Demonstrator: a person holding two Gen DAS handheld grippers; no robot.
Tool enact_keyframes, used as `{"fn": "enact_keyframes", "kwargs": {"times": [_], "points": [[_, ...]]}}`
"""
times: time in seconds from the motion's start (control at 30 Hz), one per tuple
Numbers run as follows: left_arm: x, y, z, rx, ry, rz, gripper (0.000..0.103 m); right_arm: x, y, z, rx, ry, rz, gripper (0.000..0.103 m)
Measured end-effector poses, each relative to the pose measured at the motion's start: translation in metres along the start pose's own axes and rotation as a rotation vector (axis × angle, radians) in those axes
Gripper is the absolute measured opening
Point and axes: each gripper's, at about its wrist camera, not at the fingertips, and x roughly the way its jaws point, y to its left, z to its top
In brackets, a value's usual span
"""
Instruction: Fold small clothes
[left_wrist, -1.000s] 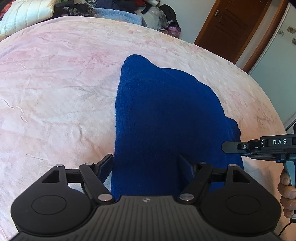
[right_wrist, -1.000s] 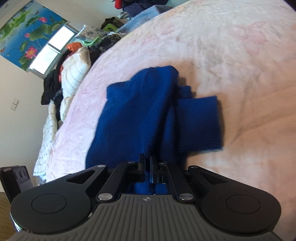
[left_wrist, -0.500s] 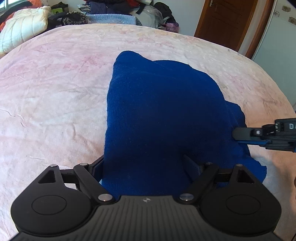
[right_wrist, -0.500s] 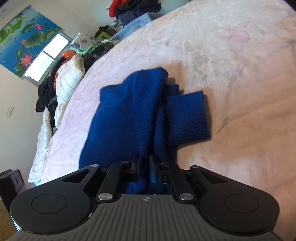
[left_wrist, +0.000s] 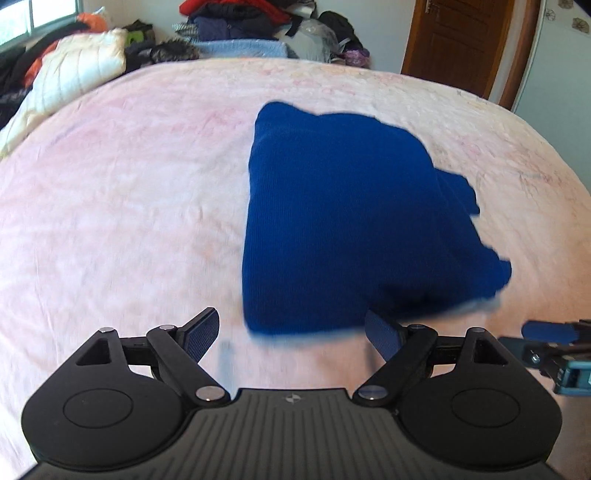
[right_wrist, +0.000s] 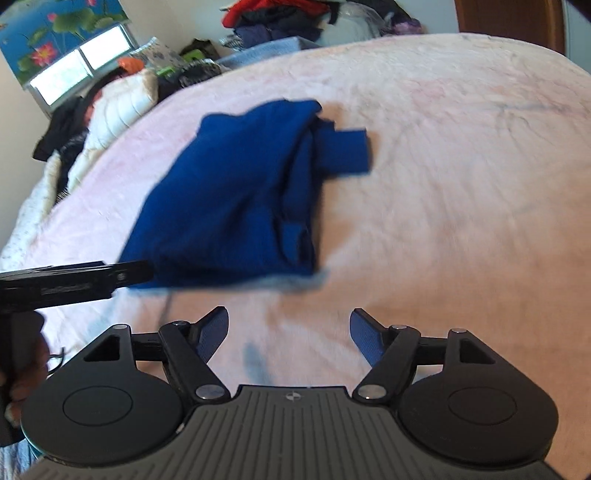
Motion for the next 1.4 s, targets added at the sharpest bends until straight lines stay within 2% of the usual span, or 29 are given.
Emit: {"fn": "enact_keyframes", "kwargs": {"times": [0.03, 0.1, 0.17, 0.2, 0.3, 0.43, 0.5, 0.7, 1.07, 1.4], "points": [[0.0, 0.0, -0.007, -0.003, 0.009, 0.014, 0.087, -0.001, 0.004, -0.002, -0.011, -0.012, -0.019, 0.082], [0.002, 0.002, -0.022, -0.01, 0.038, 0.037, 0.087, 0.003, 0.01, -0.003, -0.006, -0.012, -0.07, 0.097], [0.0, 0.003, -0.033, 0.007, 0.004, 0.063, 0.088, 0.009, 0.016, -0.003, -0.012, 0.0, -0.1, 0.102], [-0.002, 0.003, -0.038, 0.018, -0.002, 0.084, 0.09, 0.011, 0.021, -0.005, -0.028, -0.001, -0.123, 0.103], [-0.005, 0.009, -0.043, -0.01, -0.008, 0.075, 0.092, 0.018, 0.036, -0.011, -0.087, -0.002, -0.201, 0.103], [-0.004, 0.01, -0.046, -0.012, -0.008, 0.089, 0.1, 0.025, 0.049, -0.022, -0.152, -0.033, -0.281, 0.102], [-0.003, 0.012, -0.047, -0.02, -0.008, 0.09, 0.103, 0.023, 0.05, -0.027, -0.14, -0.066, -0.291, 0.103], [-0.003, 0.012, -0.052, -0.024, -0.034, 0.091, 0.103, 0.02, 0.05, -0.036, -0.141, -0.122, -0.299, 0.103], [-0.003, 0.012, -0.053, -0.024, -0.041, 0.092, 0.103, 0.019, 0.052, -0.043, -0.14, -0.16, -0.305, 0.103], [-0.002, 0.012, -0.051, -0.024, -0.028, 0.092, 0.103, 0.019, 0.053, -0.042, -0.136, -0.159, -0.307, 0.103]]}}
